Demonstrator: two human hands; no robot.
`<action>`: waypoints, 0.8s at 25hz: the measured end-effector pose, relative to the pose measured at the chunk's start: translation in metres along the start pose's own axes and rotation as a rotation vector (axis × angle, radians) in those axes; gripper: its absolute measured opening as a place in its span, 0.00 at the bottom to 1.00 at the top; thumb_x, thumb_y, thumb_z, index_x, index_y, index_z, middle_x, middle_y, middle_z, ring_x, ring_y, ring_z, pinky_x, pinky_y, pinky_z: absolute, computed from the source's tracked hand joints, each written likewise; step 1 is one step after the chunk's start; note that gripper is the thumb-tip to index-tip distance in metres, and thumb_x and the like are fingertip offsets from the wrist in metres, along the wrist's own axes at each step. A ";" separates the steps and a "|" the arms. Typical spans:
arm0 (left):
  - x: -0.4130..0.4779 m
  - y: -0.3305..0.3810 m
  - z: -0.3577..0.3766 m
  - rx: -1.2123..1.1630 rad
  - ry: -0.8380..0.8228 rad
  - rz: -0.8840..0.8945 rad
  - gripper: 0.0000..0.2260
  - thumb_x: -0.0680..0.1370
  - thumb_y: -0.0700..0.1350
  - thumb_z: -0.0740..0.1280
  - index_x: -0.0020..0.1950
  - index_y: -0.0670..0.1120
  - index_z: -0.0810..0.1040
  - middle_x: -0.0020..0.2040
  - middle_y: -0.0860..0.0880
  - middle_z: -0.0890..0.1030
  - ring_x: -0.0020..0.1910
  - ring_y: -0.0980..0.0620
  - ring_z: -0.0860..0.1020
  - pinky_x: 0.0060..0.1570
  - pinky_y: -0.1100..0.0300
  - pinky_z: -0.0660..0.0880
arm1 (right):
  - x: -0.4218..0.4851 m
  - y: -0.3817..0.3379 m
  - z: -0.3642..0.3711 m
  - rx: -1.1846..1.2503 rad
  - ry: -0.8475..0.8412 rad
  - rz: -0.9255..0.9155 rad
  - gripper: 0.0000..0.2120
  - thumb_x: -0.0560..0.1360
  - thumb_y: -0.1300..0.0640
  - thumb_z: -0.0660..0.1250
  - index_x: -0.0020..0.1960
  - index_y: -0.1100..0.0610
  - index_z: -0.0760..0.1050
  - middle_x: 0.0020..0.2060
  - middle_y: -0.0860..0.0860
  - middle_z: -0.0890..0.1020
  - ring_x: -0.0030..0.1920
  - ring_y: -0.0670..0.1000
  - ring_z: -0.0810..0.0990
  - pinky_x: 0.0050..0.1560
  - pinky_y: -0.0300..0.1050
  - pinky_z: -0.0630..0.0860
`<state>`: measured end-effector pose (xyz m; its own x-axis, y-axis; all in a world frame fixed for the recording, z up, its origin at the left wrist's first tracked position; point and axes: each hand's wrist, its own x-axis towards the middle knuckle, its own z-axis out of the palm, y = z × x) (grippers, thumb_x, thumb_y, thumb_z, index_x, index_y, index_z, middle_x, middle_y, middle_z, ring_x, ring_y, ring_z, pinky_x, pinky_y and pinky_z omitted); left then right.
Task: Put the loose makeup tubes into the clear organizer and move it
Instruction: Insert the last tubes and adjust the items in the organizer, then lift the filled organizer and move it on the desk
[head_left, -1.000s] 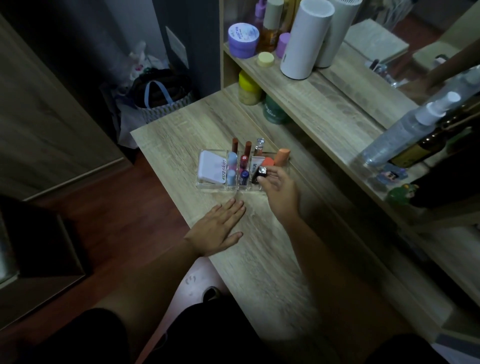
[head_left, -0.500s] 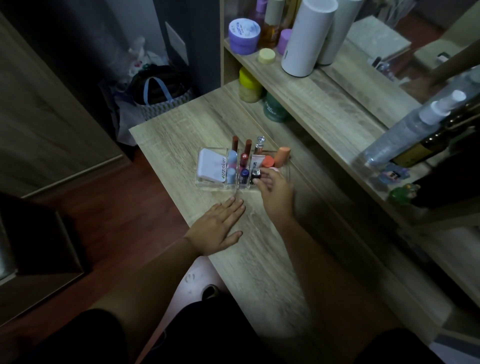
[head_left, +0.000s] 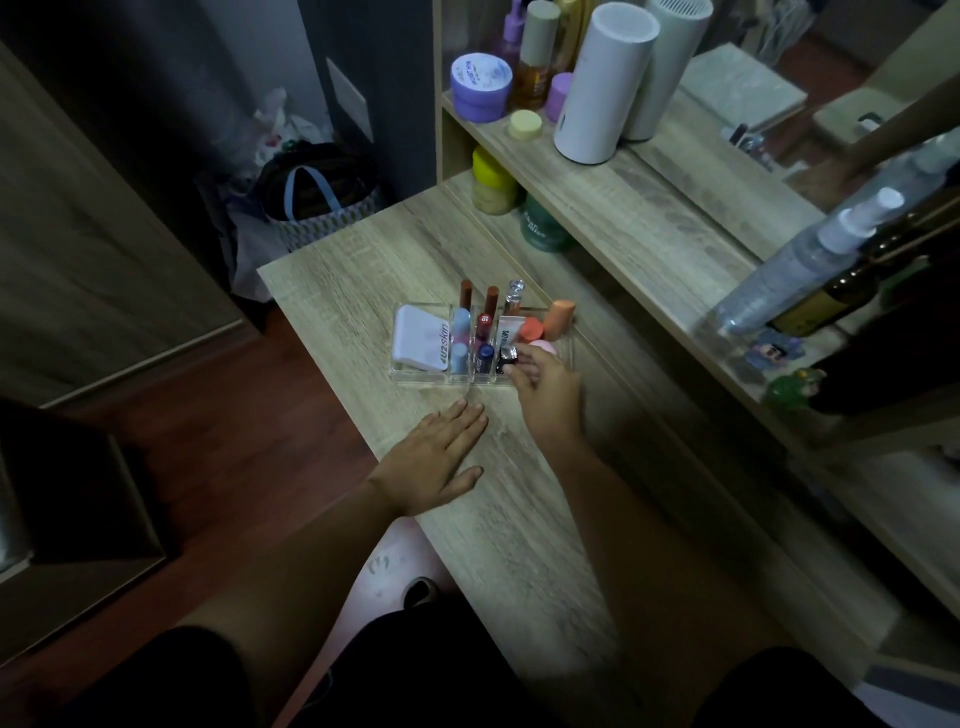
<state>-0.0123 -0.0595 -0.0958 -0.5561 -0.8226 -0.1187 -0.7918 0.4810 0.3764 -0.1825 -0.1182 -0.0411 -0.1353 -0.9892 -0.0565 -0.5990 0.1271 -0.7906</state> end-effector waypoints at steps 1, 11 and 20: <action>-0.001 0.002 -0.004 -0.018 0.018 0.002 0.29 0.79 0.56 0.56 0.76 0.43 0.56 0.78 0.44 0.57 0.77 0.46 0.52 0.75 0.49 0.53 | 0.000 -0.001 -0.001 0.011 -0.007 -0.001 0.17 0.74 0.64 0.68 0.62 0.59 0.74 0.53 0.57 0.83 0.52 0.49 0.82 0.50 0.36 0.76; -0.005 -0.022 -0.037 -0.466 0.553 -0.750 0.25 0.72 0.44 0.72 0.64 0.35 0.68 0.59 0.35 0.73 0.59 0.37 0.72 0.60 0.47 0.70 | -0.002 0.029 -0.010 -0.222 0.215 0.041 0.36 0.63 0.53 0.76 0.67 0.57 0.65 0.61 0.56 0.74 0.62 0.55 0.72 0.62 0.50 0.70; 0.028 -0.045 -0.066 -0.608 0.406 -0.507 0.34 0.63 0.46 0.80 0.66 0.44 0.70 0.57 0.45 0.82 0.56 0.46 0.79 0.57 0.51 0.76 | 0.020 0.044 -0.014 0.030 -0.111 0.189 0.54 0.58 0.58 0.81 0.74 0.48 0.53 0.68 0.54 0.70 0.69 0.56 0.69 0.66 0.60 0.70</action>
<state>0.0242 -0.1240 -0.0557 0.0487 -0.9925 -0.1117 -0.5835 -0.1190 0.8034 -0.2225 -0.1310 -0.0690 -0.1539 -0.9503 -0.2706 -0.5475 0.3100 -0.7773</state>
